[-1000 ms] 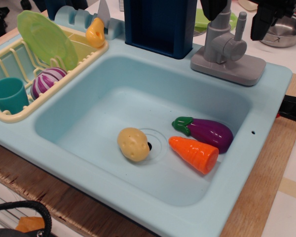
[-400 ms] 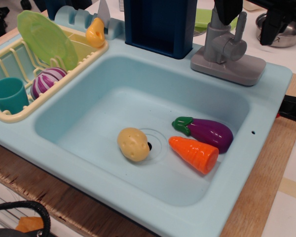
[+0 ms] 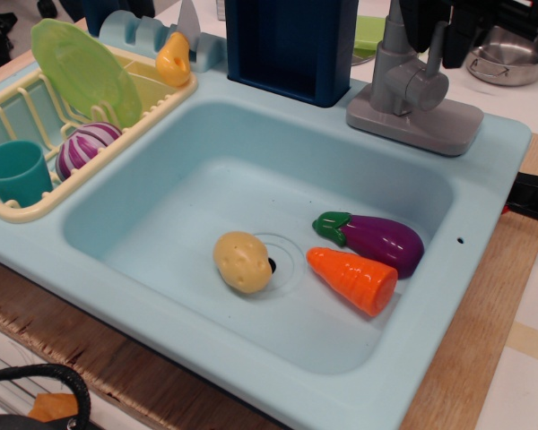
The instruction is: Turn lever vertical to-front
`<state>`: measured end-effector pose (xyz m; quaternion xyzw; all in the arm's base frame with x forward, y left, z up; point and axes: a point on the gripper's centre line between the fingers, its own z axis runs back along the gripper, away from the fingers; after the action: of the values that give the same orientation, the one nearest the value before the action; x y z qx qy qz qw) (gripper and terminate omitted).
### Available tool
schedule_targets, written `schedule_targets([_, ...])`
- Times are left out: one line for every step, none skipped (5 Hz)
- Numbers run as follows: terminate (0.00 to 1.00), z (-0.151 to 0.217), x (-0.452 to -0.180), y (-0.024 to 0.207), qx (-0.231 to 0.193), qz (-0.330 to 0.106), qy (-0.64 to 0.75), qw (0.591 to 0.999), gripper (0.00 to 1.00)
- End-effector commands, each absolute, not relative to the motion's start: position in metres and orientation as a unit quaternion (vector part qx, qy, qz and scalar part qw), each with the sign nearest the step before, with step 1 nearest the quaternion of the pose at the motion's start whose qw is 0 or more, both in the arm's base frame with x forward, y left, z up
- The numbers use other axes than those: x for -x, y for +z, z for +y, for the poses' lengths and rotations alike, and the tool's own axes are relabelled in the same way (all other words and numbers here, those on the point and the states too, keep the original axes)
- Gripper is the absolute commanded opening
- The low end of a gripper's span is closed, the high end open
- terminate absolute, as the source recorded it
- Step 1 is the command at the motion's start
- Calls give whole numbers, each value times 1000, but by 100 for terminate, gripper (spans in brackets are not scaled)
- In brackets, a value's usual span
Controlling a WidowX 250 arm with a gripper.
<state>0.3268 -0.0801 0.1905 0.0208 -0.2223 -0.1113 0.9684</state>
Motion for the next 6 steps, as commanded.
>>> schedule_targets([0, -75, -331, 194, -17, -237, -104, 966, 0])
schedule_targets([0, -71, -318, 189, -15, -208, -82, 975, 0])
schedule_targets([0, -68, -291, 178, -10, -180, -43, 983, 0])
schedule_targets([0, -62, -275, 170, -11, -159, -26, 987, 0])
schedule_targets([0, -58, -267, 162, -7, -146, -18, 989, 0])
schedule_targets([0, -59, -262, 148, 7, -128, -11, 992, 0])
